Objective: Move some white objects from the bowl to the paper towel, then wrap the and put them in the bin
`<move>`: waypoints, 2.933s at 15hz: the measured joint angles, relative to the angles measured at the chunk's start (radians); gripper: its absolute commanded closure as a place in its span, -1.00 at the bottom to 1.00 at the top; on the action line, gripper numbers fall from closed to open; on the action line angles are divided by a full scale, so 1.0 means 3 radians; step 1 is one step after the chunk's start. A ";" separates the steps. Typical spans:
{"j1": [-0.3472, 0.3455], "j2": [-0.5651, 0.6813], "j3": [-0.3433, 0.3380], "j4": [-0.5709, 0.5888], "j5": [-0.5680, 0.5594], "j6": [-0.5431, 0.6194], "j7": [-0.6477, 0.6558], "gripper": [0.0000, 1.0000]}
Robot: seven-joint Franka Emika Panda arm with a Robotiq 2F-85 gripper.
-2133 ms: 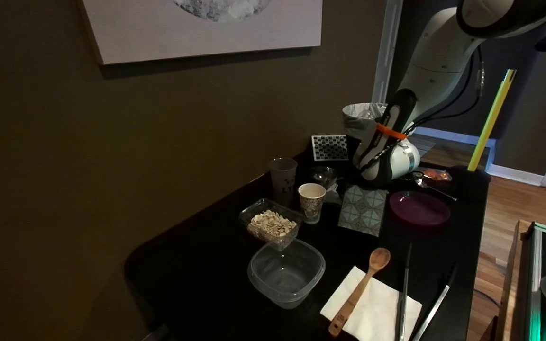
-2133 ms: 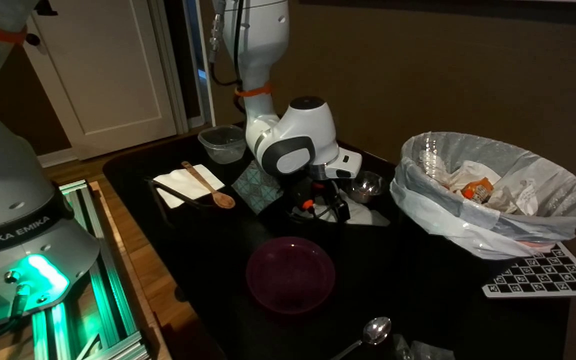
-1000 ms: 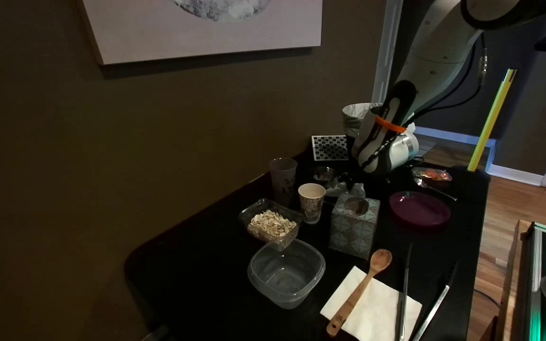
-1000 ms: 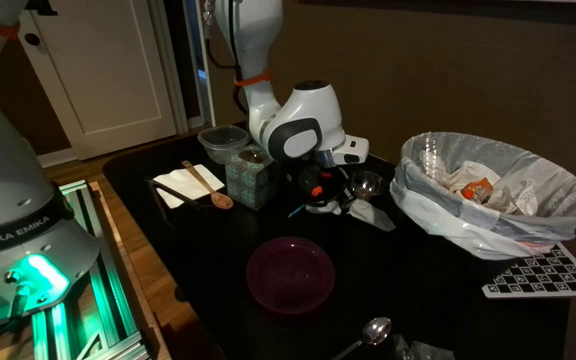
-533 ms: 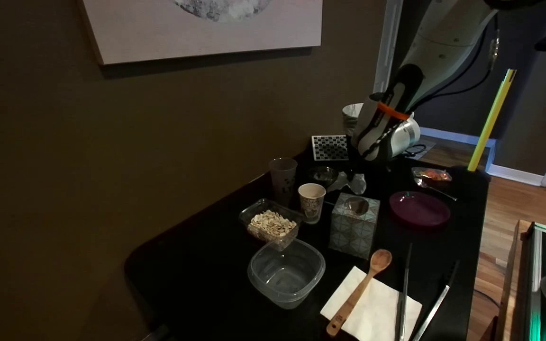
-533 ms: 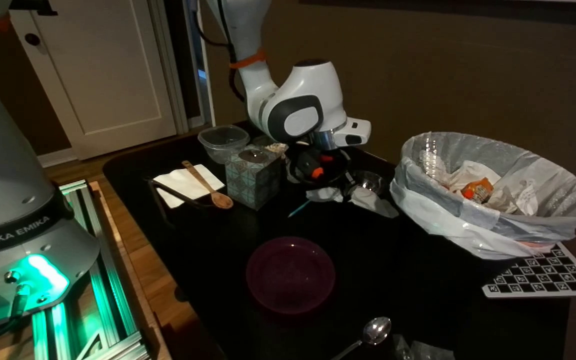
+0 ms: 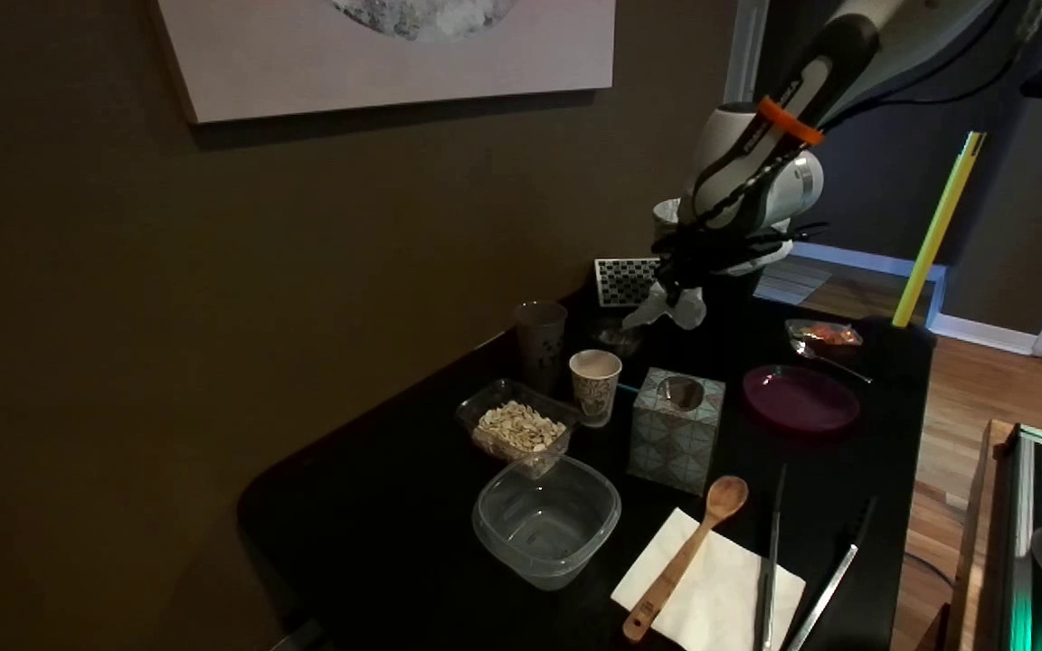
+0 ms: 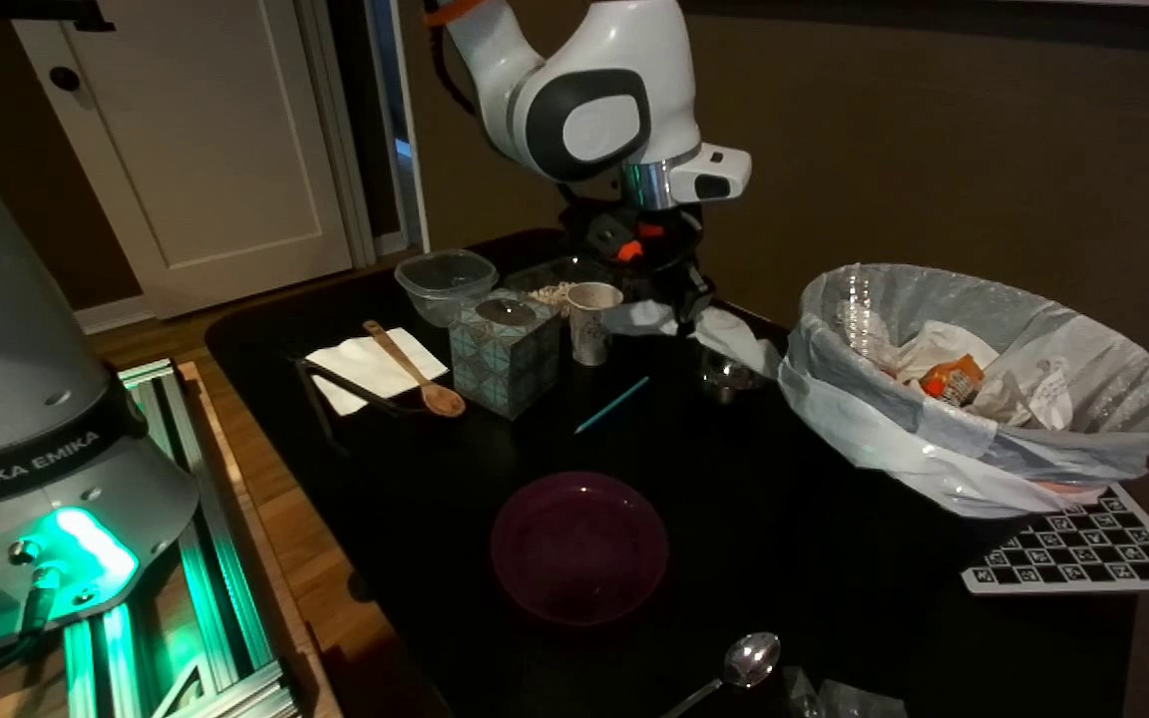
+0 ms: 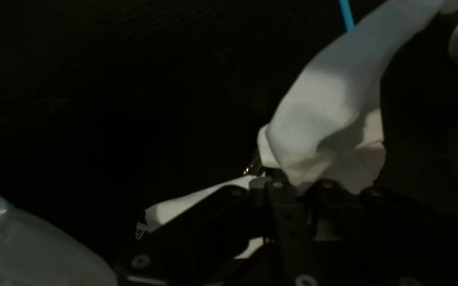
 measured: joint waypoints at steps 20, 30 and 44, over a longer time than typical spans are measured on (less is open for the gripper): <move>-0.1042 -0.1103 0.0210 0.0479 -0.1328 -0.0848 0.0493 0.95; -0.1155 0.0032 -0.0121 0.0993 -0.1559 0.0212 0.1215 0.30; -0.0783 0.0384 -0.0396 0.1482 -0.1525 0.0128 0.1686 -1.00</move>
